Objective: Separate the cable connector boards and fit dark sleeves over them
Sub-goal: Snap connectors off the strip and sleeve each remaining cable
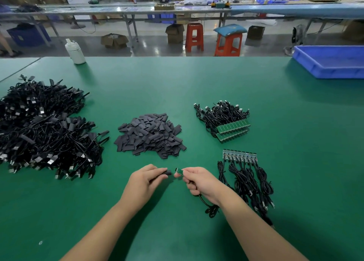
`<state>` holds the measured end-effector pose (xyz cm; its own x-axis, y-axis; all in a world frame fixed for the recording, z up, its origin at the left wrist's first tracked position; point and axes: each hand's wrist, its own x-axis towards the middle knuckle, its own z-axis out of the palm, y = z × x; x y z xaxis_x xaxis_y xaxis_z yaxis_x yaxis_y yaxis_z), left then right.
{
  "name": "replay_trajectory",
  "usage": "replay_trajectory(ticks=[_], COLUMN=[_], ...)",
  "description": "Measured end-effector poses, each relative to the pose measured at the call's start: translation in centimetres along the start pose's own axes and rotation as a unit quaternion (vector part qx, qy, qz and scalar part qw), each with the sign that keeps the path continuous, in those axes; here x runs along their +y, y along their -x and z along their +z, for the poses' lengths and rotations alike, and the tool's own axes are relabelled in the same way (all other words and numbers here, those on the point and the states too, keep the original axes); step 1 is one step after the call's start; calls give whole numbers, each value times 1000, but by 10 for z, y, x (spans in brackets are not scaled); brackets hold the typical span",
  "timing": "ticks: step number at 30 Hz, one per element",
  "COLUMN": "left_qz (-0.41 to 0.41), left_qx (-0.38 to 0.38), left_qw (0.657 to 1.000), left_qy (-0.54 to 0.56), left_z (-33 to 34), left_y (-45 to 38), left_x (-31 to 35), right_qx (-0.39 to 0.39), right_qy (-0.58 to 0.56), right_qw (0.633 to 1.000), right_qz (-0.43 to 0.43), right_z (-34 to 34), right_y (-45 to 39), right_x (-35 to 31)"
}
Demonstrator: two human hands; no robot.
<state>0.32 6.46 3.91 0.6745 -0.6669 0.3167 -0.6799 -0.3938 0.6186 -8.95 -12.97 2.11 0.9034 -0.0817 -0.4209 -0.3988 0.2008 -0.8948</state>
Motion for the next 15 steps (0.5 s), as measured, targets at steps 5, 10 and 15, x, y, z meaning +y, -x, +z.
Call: replay_trajectory(ticks=[5,10,15], left_qz=[2,-3,-19], left_qx=[-5,-11,-37], left_qw=[1000,999,999], left_qy=[22,34,33], left_z=[4,6,5], left_y=[-1,0,0], left_x=[5,6,2], right_qx=[-23,-27,-22], right_qy=[-1,-7,57], right_qw=[1000,1000,998], right_qz=[8,2,9], right_z=[-1,0,0], right_y=[6,10,12], right_x=[0,-4,-5])
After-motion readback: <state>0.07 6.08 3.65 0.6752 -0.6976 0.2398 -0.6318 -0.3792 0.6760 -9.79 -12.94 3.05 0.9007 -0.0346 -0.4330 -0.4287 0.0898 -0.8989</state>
